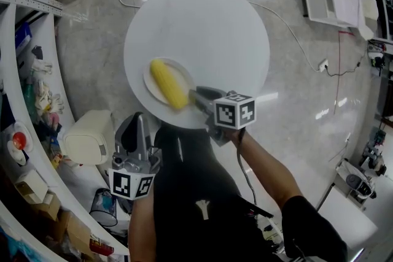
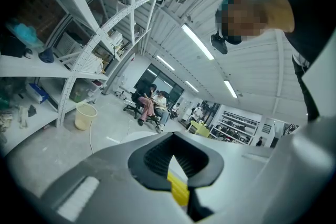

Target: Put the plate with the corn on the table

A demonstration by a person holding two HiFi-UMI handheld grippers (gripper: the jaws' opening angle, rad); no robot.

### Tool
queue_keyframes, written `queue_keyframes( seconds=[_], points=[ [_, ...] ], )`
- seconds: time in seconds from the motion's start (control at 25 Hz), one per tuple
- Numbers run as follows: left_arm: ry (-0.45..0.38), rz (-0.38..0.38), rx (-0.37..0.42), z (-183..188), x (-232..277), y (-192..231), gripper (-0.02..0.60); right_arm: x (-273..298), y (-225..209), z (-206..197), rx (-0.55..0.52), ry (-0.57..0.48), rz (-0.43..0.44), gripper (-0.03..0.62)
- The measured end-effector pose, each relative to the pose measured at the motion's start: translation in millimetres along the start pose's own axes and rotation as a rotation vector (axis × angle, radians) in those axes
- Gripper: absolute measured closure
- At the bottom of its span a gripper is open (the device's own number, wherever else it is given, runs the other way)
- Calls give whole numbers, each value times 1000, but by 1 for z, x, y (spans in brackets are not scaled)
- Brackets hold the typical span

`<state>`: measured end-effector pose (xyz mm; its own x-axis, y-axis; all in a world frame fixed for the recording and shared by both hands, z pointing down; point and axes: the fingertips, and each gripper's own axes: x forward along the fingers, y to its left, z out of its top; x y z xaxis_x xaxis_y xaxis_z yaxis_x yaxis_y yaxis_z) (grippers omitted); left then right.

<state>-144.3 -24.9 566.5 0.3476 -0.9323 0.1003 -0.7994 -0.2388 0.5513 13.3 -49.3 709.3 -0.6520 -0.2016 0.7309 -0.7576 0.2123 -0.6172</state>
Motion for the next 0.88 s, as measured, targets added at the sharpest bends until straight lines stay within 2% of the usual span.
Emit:
queue_keyframes(
  seconds=[0.24, 0.48, 0.56, 0.88],
  points=[
    [1, -10, 8, 5, 0, -8, 575, -13, 2, 6, -5, -29, -9, 491],
    [-3, -13, 30, 22, 0, -20, 575, -33, 14, 19, -28, -64, -24, 565],
    [-1, -14, 40, 28, -1, -25, 575, -40, 22, 21, -39, -71, -19, 583],
    [24, -2, 89, 60, -7, -45, 575, -75, 73, 29, -132, -113, -12, 585]
  ],
)
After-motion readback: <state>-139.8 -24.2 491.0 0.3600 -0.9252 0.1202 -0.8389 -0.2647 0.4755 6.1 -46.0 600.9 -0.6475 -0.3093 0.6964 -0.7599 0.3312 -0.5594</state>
